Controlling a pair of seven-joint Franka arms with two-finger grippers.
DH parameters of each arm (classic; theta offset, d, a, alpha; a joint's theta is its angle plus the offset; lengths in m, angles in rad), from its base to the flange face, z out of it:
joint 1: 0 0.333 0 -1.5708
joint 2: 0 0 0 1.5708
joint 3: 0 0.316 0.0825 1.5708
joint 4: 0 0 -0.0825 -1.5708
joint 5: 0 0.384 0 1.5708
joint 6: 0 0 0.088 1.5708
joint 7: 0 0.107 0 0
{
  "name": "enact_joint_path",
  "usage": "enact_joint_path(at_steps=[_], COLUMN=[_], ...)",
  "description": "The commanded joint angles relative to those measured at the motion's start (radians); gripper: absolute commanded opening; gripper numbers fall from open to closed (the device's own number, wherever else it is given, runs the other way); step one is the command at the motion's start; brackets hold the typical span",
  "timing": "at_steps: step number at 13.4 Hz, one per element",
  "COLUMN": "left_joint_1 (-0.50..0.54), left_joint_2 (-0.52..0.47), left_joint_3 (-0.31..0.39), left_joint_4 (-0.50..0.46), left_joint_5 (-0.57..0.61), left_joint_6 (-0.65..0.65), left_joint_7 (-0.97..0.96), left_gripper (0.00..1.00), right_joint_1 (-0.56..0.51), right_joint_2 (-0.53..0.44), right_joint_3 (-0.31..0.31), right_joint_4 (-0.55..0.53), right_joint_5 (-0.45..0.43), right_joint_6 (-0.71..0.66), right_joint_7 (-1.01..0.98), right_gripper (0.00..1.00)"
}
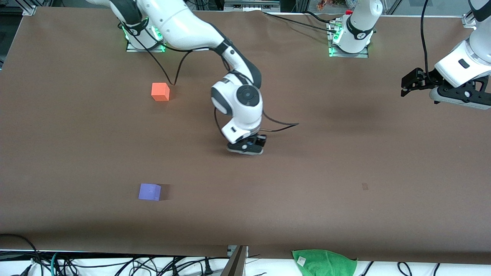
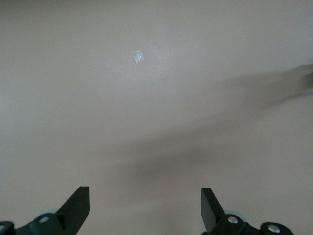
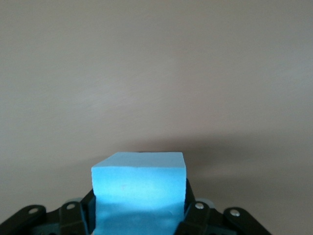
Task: Place blue block between orange and purple blocks
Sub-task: 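Carry the blue block with the right gripper toward the orange block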
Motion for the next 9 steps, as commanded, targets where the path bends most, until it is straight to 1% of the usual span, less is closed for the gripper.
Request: enact_joint_path(at_steps=[1,3,5,7,9], left_joint_1=[0.011,0.012,0.015,0.015,0.017], left_joint_2=[0.015,0.017,0.017,0.017,0.017], left_joint_3=[-0.013,-0.013,-0.011,-0.007,-0.004], left_joint_4=[0.037,0.037,0.037,0.037,0.037], left_joint_5=[0.019,0.019,0.019,0.019,0.019], left_joint_6=[-0.029,-0.027,-0.027,-0.029,-0.029], left_joint_7=[-0.01,-0.01,-0.01,-0.011,-0.011], left_gripper=[1.0,1.0,1.0,1.0,1.0], right_joint_1=[-0.101,-0.193,-0.289,-0.381,-0.427], right_joint_2=[-0.202,-0.339,-0.44,-0.505,-0.534], right_joint_3=[0.012,0.012,0.01,0.01,0.01], right_joint_4=[-0.26,-0.449,-0.598,-0.742,-0.865], right_joint_5=[0.04,0.075,0.11,0.111,0.121], right_joint_6=[-0.01,0.008,0.025,0.095,0.212], right_joint_7=[-0.229,-0.38,-0.517,-0.62,-0.673], right_gripper=[0.38,0.38,0.38,0.38,0.39])
